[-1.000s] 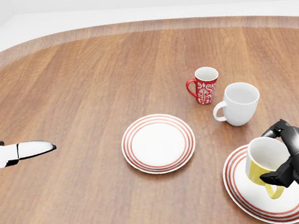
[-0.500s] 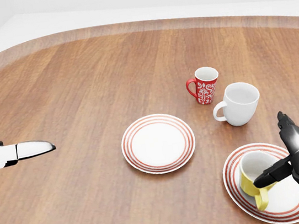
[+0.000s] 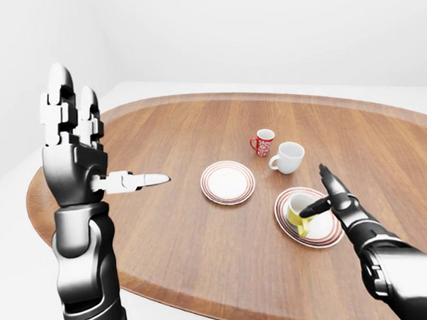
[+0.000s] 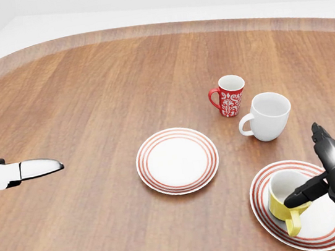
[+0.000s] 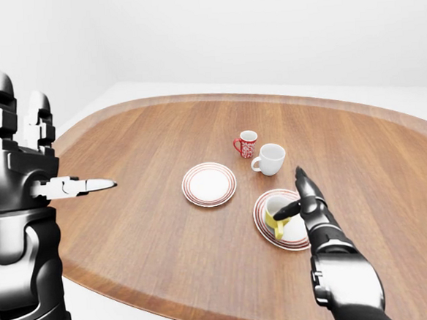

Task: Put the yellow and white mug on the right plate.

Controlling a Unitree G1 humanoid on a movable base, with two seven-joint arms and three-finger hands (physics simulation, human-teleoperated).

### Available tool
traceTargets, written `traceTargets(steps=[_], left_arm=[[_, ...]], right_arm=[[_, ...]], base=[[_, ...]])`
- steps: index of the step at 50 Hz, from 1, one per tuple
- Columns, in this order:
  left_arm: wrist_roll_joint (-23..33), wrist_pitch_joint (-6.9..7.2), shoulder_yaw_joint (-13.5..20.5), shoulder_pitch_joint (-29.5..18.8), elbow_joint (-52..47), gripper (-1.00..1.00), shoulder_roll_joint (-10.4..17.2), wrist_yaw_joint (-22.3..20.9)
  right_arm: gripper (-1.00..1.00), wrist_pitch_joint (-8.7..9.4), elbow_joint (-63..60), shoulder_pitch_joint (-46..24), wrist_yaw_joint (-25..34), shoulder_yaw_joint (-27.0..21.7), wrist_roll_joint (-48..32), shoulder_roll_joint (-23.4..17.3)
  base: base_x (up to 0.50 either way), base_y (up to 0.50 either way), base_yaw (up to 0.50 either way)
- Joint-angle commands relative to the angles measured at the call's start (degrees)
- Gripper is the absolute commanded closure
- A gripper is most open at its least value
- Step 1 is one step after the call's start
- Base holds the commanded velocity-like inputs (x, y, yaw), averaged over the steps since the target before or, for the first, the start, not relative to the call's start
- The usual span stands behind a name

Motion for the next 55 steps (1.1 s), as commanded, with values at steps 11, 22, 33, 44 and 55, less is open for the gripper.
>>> traceTargets(steps=[11, 22, 33, 44, 55], left_arm=[[-0.2, 0.00, 0.1, -0.2, 0.0, -0.98, 0.0, 0.0], [-0.2, 0.00, 0.0, 0.0, -0.5, -0.98, 0.0, 0.0], [-0.2, 0.00, 0.1, -0.2, -0.1, -0.98, 0.0, 0.0], [-0.5, 0.00, 0.1, -0.4, -0.2, -0.98, 0.1, 0.1], [-1.3, 0.00, 0.6, -1.0, -3.7, -0.98, 0.6, 0.4]], right_arm=[[-1.00, 0.00, -1.7, -4.5, 4.5, -0.5, 6.3, -0.2], [-1.00, 0.00, -3.4, -5.6, 6.0, 0.0, 8.9, -0.5], [-1.00, 0.00, -10.8, -6.8, 9.2, 0.7, 10.8, -0.6], [-1.00, 2.04, -33.4, -1.4, 14.7, -0.4, 11.4, 0.9], [-1.00, 10.00, -62.3, 5.9, 20.3, -3.3, 13.5, 2.9]], base=[[0.00, 0.00, 0.00], [0.00, 0.00, 0.00], [0.00, 0.00, 0.00], [0.00, 0.00, 0.00], [0.00, 0.00, 0.00]])
